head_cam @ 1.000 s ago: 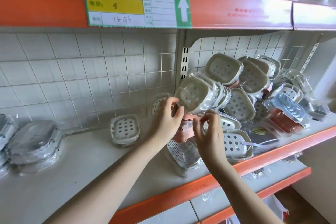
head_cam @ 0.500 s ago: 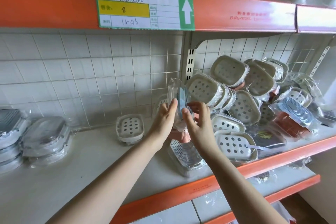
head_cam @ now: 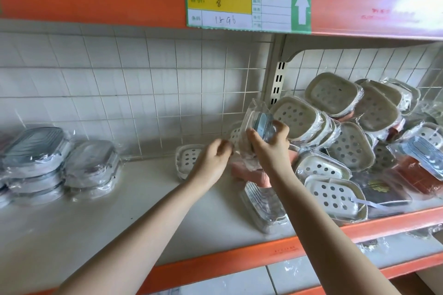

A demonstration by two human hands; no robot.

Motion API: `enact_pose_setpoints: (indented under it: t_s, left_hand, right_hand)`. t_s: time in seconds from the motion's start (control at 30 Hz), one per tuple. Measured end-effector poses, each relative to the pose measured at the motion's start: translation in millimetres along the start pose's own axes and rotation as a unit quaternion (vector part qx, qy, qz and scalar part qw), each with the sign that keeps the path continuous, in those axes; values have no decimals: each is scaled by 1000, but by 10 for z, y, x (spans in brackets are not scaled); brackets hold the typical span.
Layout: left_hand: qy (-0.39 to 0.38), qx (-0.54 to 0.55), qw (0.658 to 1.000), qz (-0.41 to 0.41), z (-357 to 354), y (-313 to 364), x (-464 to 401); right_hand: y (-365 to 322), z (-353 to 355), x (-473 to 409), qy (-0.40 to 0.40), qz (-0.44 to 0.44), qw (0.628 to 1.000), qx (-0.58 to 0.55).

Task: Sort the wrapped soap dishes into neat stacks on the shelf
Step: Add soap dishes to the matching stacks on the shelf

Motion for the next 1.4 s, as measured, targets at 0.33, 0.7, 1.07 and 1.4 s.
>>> enact_pose_setpoints:
  t_s: [0.33, 0.7, 1.07, 1.4]
  left_hand:
    - [-13, -443, 894, -67, 265, -889, -159]
    - [28, -489, 870, -50, 499, -864, -267]
    - [149, -35, 962, 227, 1387, -1053, 85]
    - [148, -34, 967, 203, 1638, -1046, 445]
  right_hand:
    - [-167, -249, 409, 11, 174, 985, 8]
    - [13, -471, 640, -9, 157, 986, 45]
    - [221, -776, 968, -36, 168, 966, 192]
    - [465, -860, 1221, -62, 169, 916, 359]
Point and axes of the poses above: each hand's wrist, its own x-axis away from the middle knuckle, its own z-axis out of the back of the hand, y = z × x, the point moved 3 cm from there along -x, towards the middle knuckle, and after that the axes turned 13 degrees about y, right-handed, at the moved point
